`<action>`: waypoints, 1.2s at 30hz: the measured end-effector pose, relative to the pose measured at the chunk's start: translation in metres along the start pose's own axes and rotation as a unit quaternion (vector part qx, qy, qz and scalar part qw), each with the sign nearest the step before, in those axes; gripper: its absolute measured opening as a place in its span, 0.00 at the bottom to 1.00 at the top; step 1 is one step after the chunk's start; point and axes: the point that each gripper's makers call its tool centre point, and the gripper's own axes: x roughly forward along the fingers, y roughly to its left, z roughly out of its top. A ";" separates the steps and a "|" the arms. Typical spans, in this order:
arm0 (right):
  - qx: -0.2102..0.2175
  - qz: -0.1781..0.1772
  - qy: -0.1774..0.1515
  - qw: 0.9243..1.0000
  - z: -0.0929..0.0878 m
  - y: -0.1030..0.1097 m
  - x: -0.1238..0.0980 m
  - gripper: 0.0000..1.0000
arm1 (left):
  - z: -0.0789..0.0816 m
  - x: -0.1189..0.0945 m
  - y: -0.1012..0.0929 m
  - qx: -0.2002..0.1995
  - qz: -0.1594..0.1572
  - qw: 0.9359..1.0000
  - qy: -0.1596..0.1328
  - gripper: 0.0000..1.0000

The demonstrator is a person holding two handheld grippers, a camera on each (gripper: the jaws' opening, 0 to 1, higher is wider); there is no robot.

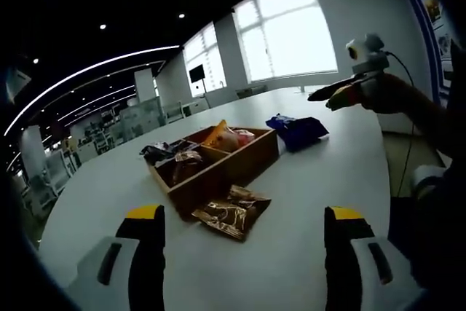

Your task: Pick up the scattered marshmallows, QQ candies, Oreo cookies, and mixed nuts on the table and sort them into separate containers

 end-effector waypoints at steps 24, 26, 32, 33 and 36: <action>0.000 0.000 -0.005 1.000 0.002 0.000 -0.002 0.88 | 0.006 0.010 -0.005 0.009 -0.005 1.000 -0.001 0.85; 0.000 -0.001 -0.004 1.000 0.002 0.000 -0.002 0.88 | 0.007 0.010 -0.006 0.011 -0.004 1.000 -0.002 0.85; 0.001 -0.001 -0.004 1.000 0.001 0.000 -0.002 0.88 | 0.007 0.009 -0.005 0.019 0.000 1.000 -0.002 0.84; 0.002 0.000 -0.005 1.000 0.001 0.000 -0.002 0.88 | 0.008 0.009 -0.005 0.018 -0.001 1.000 -0.002 0.84; 0.000 0.001 -0.003 1.000 -0.001 0.001 -0.001 0.88 | 0.013 0.008 -0.011 0.018 -0.008 1.000 -0.014 0.84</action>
